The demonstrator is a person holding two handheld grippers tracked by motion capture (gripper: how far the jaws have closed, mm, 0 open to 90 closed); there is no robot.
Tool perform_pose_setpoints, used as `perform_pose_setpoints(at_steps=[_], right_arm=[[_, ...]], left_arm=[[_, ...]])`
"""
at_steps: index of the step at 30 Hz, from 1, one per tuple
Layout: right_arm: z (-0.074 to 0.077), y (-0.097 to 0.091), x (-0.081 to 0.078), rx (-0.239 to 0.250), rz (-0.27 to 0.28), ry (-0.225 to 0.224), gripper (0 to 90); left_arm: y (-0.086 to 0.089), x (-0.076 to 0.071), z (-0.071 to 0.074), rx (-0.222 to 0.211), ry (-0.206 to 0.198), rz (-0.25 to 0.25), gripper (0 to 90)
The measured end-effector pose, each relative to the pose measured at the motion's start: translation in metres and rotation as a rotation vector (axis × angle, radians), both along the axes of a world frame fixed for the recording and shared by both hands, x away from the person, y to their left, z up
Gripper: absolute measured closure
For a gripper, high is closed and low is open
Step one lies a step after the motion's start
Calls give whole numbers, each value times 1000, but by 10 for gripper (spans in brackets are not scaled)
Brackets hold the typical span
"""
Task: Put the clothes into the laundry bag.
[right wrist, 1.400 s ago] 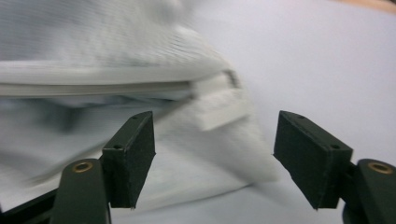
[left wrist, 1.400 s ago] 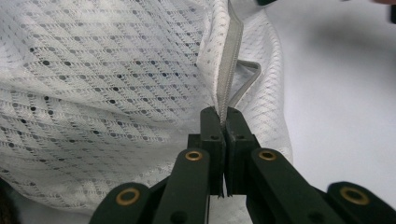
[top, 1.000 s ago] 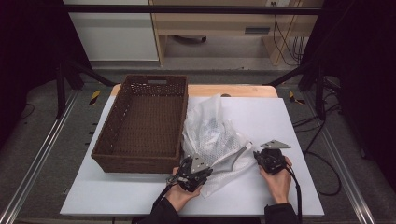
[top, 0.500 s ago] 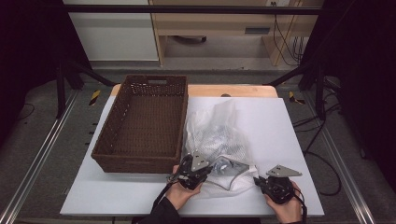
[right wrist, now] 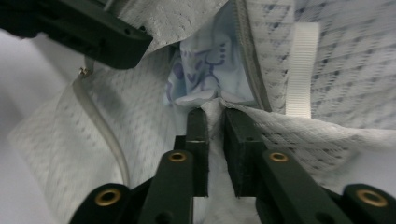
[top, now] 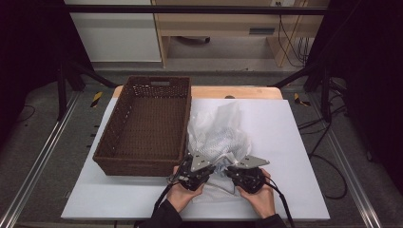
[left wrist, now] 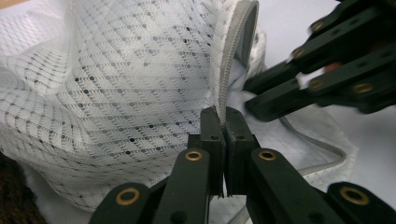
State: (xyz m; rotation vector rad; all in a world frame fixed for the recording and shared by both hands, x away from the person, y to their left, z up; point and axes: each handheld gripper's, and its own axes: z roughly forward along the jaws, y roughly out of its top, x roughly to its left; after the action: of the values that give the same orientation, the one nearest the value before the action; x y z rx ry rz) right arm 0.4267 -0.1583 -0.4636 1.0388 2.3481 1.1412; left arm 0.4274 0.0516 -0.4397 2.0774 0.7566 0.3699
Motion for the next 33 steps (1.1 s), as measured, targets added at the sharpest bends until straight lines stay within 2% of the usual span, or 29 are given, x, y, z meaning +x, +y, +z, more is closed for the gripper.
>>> perform_pose_setpoints(at_steps=[3,5,8,9,11,14,16,18,21,25,27,28,30,31,33], right_arm=[[-6,12,8,-20,-11,16,878],[-12,20,16,-42,-38,-1,890],[-16,24,26,-12,-115,-15,894],[-18,25,31,-14,-150,-36,895],[-19,24,34,6,-178,-39,893],[-14,18,24,7,-175,-42,870],[-9,9,14,21,-168,-34,791],[-3,-4,3,6,-182,-59,733],[6,-27,-13,47,-204,-58,600],[25,-46,-27,76,-193,-111,488],[35,-48,-31,85,-195,-141,500],[38,-45,-32,90,-185,-145,537],[41,-37,-31,82,-146,-137,586],[38,-27,-29,60,-110,-110,650],[29,-13,-24,36,-67,-63,715]], left_arm=[[-1,-1,1,-1,1,-8,882],[-3,-2,1,0,6,-19,884],[-6,-6,1,-2,6,-41,886],[-6,-8,2,1,0,-45,886],[-6,-9,2,7,-7,-40,885],[-3,-5,-1,9,5,-27,884],[-1,-2,-4,11,17,-20,884],[-2,-1,-6,18,17,-15,884],[-3,-1,-8,26,16,-13,883],[-4,-1,-9,33,15,-10,883],[-4,0,-9,33,17,-9,883],[-4,0,-9,35,16,-8,883],[-4,-1,-9,32,14,-5,883],[-4,-1,-8,29,16,-4,883],[-3,-1,-7,24,12,-1,883]])
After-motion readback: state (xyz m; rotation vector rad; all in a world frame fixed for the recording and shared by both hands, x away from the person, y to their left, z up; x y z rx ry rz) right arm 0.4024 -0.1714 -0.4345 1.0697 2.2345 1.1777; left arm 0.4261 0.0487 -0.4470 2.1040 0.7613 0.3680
